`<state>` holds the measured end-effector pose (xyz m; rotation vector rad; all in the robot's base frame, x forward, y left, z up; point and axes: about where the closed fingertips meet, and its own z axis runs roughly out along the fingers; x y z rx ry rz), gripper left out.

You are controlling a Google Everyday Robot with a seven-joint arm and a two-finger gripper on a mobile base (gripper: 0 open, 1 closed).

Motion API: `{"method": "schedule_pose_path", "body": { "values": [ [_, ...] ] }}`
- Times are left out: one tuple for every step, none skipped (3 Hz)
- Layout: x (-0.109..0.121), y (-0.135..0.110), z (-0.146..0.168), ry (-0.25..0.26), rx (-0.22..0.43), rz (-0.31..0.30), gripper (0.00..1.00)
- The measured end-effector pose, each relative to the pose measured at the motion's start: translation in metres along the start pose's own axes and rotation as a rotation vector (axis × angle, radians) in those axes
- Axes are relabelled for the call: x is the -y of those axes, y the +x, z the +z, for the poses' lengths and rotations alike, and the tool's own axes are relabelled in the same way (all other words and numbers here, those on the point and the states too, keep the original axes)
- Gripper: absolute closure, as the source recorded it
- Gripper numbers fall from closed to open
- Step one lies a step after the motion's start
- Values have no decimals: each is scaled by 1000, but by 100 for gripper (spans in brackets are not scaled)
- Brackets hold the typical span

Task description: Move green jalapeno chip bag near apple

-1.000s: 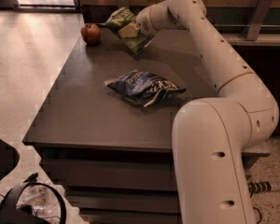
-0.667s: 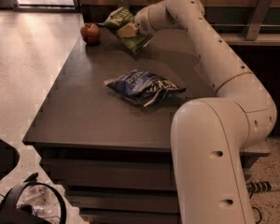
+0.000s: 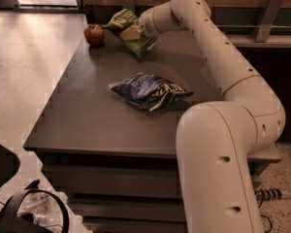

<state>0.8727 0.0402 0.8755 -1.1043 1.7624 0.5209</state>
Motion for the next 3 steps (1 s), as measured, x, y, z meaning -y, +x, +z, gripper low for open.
{"method": "schedule_pose_path", "body": {
  "values": [
    [-2,1,4,-5,-2,1,15],
    [-4,2,8,-11,-3,1,0],
    [-4,2,8,-11,-3,1,0]
  ]
}}
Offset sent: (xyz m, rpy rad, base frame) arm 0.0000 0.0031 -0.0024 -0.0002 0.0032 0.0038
